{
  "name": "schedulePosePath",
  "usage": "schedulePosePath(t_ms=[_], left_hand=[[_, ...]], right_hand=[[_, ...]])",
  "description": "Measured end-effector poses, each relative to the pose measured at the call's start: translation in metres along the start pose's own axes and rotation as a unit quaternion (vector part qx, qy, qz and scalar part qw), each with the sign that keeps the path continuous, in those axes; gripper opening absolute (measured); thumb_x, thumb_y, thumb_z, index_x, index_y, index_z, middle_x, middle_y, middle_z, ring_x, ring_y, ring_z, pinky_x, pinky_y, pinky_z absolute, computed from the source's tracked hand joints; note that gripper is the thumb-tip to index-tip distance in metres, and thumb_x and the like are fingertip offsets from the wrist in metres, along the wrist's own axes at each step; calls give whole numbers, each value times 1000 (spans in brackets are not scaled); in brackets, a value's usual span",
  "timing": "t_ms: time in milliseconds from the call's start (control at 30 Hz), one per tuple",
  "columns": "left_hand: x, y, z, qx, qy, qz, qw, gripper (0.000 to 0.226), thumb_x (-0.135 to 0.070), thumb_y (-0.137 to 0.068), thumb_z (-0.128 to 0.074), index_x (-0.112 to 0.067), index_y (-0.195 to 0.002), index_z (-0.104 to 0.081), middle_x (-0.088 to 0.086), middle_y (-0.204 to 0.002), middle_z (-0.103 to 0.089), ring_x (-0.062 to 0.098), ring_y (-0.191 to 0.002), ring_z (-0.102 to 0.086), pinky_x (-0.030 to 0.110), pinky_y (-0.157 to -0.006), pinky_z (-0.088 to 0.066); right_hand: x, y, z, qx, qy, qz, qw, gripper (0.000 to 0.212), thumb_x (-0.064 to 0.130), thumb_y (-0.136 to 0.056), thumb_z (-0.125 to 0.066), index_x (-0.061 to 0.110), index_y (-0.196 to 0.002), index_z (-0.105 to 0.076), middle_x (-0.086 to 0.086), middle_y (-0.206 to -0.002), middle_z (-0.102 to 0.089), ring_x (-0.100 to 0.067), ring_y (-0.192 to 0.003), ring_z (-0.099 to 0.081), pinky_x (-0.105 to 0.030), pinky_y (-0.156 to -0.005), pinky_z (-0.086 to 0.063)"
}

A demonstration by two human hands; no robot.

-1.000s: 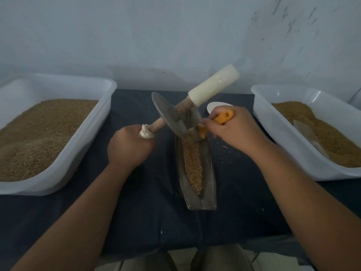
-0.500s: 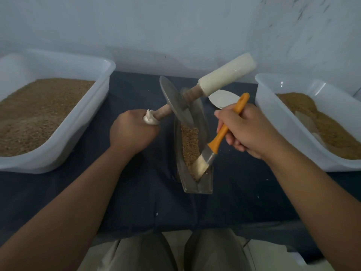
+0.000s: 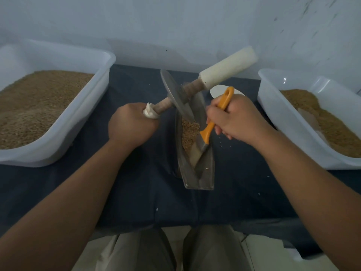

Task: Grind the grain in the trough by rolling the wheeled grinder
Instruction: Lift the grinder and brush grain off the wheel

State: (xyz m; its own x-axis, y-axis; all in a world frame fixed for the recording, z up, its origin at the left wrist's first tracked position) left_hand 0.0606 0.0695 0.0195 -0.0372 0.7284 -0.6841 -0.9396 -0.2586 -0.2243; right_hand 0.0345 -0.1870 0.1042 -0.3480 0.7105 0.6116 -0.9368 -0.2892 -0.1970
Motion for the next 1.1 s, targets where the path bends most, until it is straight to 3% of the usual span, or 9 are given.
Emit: schedulePosePath(t_ms=[133, 233, 333, 433, 533, 667, 800, 933, 1100], left_hand=[[-4, 3, 0, 1, -10, -16, 1000, 28, -39, -84, -66, -19, -65, -58, -4, -64, -63, 16, -62, -60, 29, -54, -38], [-5, 4, 0, -3, -16, -22, 1000, 31, -41, -85, -64, -20, -64, -58, -4, -62, -62, 15, -61, -60, 29, -53, -37], [-4, 4, 0, -3, -11, -19, 1000, 28, -43, -83, -65, -24, -63, -58, -7, -63, -62, 12, -62, -59, 27, -55, -35], [-4, 3, 1, -3, -10, -17, 1000, 27, -43, -82, -65, -24, -64, -59, -7, -64, -63, 13, -63, -60, 28, -55, -35], [-4, 3, 1, 0, -13, -15, 1000, 29, -44, -84, -64, -23, -66, -59, -6, -67, -63, 18, -67, -62, 30, -57, -38], [-5, 4, 1, 2, -12, -14, 1000, 29, -45, -84, -63, -22, -66, -59, -6, -68, -64, 19, -68, -63, 31, -58, -39], [-5, 5, 1, 2, -13, -24, 1000, 31, -43, -88, -64, -21, -67, -60, -4, -68, -65, 20, -68, -64, 32, -58, -42], [-6, 5, 1, 2, -15, -27, 1000, 31, -44, -87, -64, -21, -67, -60, -4, -69, -65, 21, -69, -64, 33, -59, -46], [-6, 5, 0, 6, -17, -28, 999, 27, -43, -83, -66, -23, -65, -60, -6, -67, -64, 18, -67, -63, 31, -58, -42]], right_hand=[[-1, -2, 17, -54, -82, -6, 995, 38, 36, -98, -54, 18, -68, -70, -7, -52, -63, -20, -36, -49, -24, -38, -41], [-2, 3, 16, 0, -137, -24, 990, 40, 40, -95, -53, 17, -69, -71, -9, -49, -58, -21, -37, -44, -24, -37, -36], [-3, 8, 2, 37, -86, -25, 995, 40, 38, -99, -52, 17, -70, -71, -8, -50, -60, -20, -35, -47, -23, -37, -39], [-2, 6, 1, -23, -16, 0, 1000, 42, 38, -102, -53, 20, -68, -69, -3, -53, -65, -18, -37, -54, -18, -42, -45], [-1, 3, 13, -58, -54, 4, 997, 42, 42, -101, -53, 20, -68, -69, -5, -53, -64, -19, -36, -52, -20, -41, -43], [0, 2, 2, 9, -62, 0, 998, 40, 39, -100, -54, 19, -68, -69, -6, -50, -62, -15, -34, -48, -18, -39, -40], [2, 1, -3, -30, 23, 37, 999, 44, 33, -103, -55, 18, -63, -65, 4, -52, -64, -6, -43, -59, -8, -52, -41], [1, 4, 18, -73, -61, 25, 995, 41, 38, -100, -55, 19, -66, -69, -4, -50, -62, -13, -34, -50, -15, -41, -39], [-6, 17, 9, -10, -70, 23, 997, 40, 45, -100, -54, 22, -73, -71, -6, -54, -65, -20, -37, -53, -21, -41, -43]])
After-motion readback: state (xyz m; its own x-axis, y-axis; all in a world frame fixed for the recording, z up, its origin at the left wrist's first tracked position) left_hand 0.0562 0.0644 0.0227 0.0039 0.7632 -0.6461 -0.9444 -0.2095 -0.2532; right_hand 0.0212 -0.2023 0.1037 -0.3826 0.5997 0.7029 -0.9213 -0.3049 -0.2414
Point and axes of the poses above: each hand's wrist, its own y-axis away from the middle knuckle, its own z-axis out of the back of the hand, x = y × z, the point moved 3 cm from there along -y, towards the middle knuckle
